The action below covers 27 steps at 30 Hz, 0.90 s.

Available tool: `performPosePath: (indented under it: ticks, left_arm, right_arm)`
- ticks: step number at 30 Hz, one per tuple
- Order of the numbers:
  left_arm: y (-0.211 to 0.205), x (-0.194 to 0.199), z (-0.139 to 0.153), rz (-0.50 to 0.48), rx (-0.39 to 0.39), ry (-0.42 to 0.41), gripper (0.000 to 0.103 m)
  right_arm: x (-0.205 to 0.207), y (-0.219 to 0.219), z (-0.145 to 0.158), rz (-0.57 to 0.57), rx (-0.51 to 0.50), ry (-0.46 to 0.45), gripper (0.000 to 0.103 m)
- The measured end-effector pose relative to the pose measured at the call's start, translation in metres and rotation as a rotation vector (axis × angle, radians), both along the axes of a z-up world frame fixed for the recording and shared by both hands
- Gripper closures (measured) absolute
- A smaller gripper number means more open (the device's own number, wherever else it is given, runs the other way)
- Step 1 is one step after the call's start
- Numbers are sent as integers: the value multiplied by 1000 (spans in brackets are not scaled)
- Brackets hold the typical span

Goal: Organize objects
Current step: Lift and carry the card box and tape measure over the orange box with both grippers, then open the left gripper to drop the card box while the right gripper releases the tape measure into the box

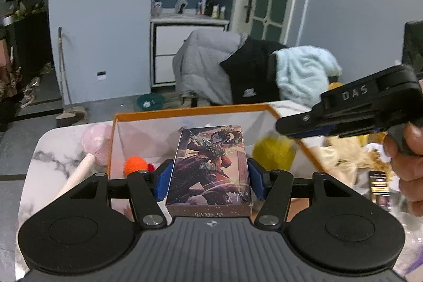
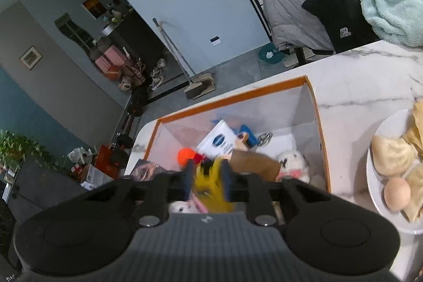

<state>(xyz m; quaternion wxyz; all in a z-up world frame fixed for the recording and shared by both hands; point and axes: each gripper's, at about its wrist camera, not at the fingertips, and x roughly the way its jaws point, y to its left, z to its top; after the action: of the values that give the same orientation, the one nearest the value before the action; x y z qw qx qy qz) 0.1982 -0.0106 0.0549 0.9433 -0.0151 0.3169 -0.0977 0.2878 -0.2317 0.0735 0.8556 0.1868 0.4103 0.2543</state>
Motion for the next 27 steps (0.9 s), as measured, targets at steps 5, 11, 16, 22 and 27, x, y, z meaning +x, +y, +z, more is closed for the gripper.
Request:
performPosePath:
  ticks: [5, 11, 16, 22, 27]
  left_arm:
    - [2, 19, -24, 37, 29, 62, 34]
    - [1, 31, -40, 42, 54, 101, 34]
    - [-1, 39, -44, 53, 76, 112, 34]
    - [2, 42, -47, 114, 120, 101, 34]
    - [5, 40, -39, 137, 125, 68, 27]
  right_arm:
    - [23, -4, -18, -73, -18, 8, 84]
    - [33, -11, -40, -72, -21, 30, 84]
    - [36, -16, -58, -74, -31, 56, 83]
    - [33, -9, -66, -38, -48, 63, 82]
    - [30, 0, -67, -8, -64, 57, 80]
